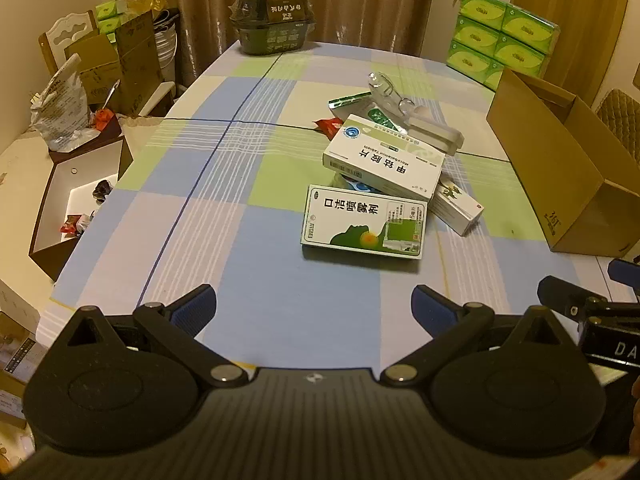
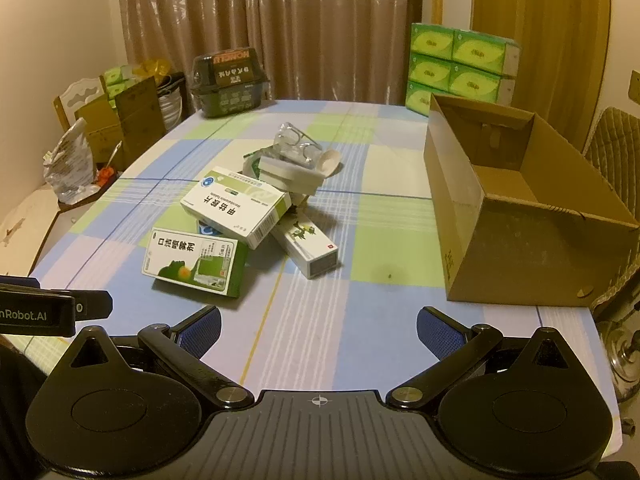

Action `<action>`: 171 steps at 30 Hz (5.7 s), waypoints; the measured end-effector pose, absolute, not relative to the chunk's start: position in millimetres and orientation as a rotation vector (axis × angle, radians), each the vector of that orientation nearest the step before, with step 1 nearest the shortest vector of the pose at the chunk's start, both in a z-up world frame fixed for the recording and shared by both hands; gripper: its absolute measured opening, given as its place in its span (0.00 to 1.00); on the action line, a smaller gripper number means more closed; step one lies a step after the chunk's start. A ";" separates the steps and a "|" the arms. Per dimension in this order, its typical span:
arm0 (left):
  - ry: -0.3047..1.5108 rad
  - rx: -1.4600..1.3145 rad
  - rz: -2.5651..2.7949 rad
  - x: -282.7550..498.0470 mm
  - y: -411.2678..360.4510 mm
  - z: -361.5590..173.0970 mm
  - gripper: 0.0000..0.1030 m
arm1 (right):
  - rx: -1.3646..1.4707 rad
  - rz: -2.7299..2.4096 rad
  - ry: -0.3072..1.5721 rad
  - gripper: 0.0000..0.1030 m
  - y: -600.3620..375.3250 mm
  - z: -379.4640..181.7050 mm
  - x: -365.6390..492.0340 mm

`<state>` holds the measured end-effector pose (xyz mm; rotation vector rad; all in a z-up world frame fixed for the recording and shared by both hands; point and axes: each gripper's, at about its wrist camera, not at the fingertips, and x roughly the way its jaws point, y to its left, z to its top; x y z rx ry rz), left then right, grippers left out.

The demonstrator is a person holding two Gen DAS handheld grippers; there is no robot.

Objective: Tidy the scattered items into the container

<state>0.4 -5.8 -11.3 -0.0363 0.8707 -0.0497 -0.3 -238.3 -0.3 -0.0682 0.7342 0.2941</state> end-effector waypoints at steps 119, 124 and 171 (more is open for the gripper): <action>0.935 0.334 -0.437 73.9 -68.9 -80.7 0.56 | -0.308 0.475 0.857 0.78 -235.0 -73.8 87.5; 0.961 0.341 -0.429 77.9 -70.7 -87.5 0.51 | -0.305 0.476 0.877 0.72 -231.2 -81.9 99.4; 0.991 0.347 -0.472 52.2 -107.8 -88.0 0.49 | -0.122 0.356 0.818 0.34 -281.4 -43.8 53.8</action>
